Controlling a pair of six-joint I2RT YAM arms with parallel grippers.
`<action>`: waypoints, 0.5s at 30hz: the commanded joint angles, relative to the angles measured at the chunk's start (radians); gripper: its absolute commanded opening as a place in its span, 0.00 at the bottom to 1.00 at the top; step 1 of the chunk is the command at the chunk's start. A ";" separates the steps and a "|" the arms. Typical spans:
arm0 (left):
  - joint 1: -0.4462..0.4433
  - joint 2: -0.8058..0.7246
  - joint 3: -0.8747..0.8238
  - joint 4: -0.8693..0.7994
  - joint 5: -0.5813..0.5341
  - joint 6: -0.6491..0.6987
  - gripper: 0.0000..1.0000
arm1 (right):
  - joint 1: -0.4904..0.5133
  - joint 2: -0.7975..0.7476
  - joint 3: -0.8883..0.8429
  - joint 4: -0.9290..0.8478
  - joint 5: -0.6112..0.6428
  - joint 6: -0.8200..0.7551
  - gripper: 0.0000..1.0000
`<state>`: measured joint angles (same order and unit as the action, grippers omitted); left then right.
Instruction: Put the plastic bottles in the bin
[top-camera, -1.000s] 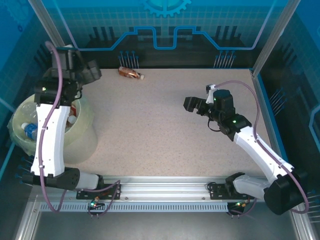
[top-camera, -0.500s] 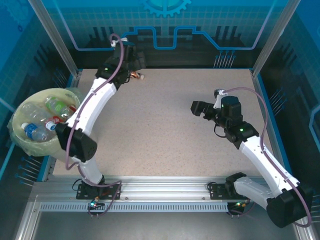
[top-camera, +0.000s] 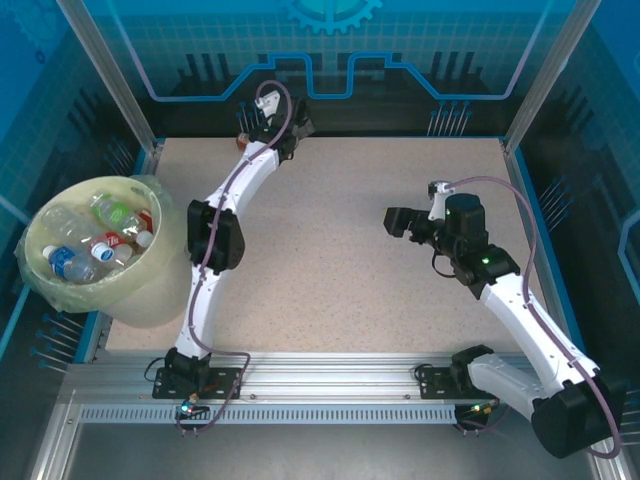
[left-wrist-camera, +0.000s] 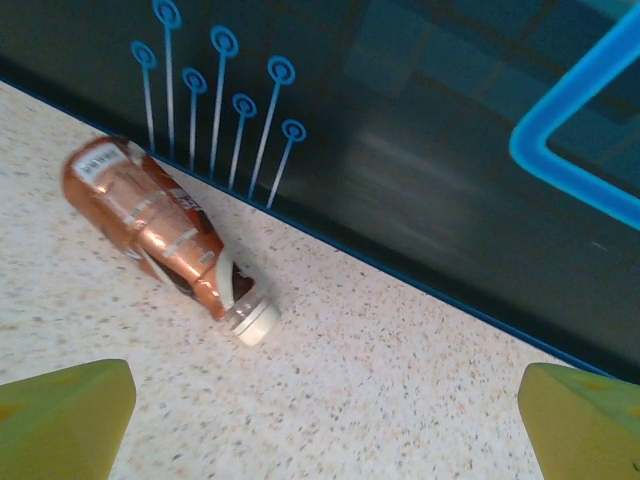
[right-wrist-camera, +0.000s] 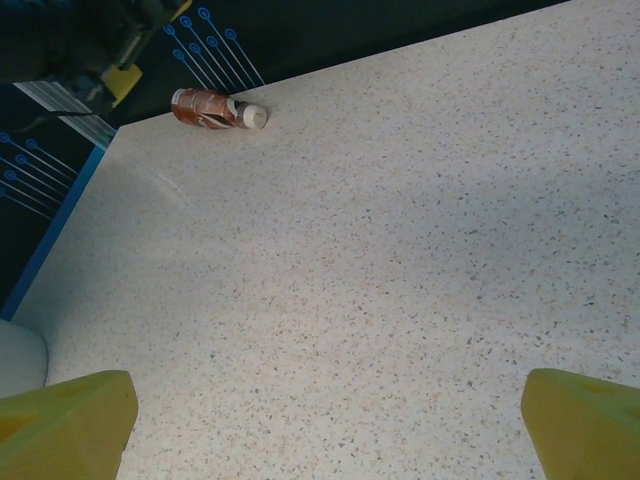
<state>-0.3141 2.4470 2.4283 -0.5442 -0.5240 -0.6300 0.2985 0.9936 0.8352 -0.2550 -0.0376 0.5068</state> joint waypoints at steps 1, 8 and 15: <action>0.047 0.082 0.084 -0.003 0.065 -0.084 0.99 | -0.022 0.025 0.026 -0.006 -0.020 -0.025 1.00; 0.090 0.267 0.271 -0.042 0.153 -0.100 0.99 | -0.033 0.074 0.039 0.015 -0.028 -0.040 1.00; 0.137 0.371 0.289 -0.018 0.269 -0.141 0.99 | -0.037 0.167 0.089 0.036 -0.039 -0.046 1.00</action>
<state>-0.1921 2.7735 2.6690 -0.5594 -0.3435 -0.7383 0.2790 1.1362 0.8803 -0.2462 -0.0605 0.4805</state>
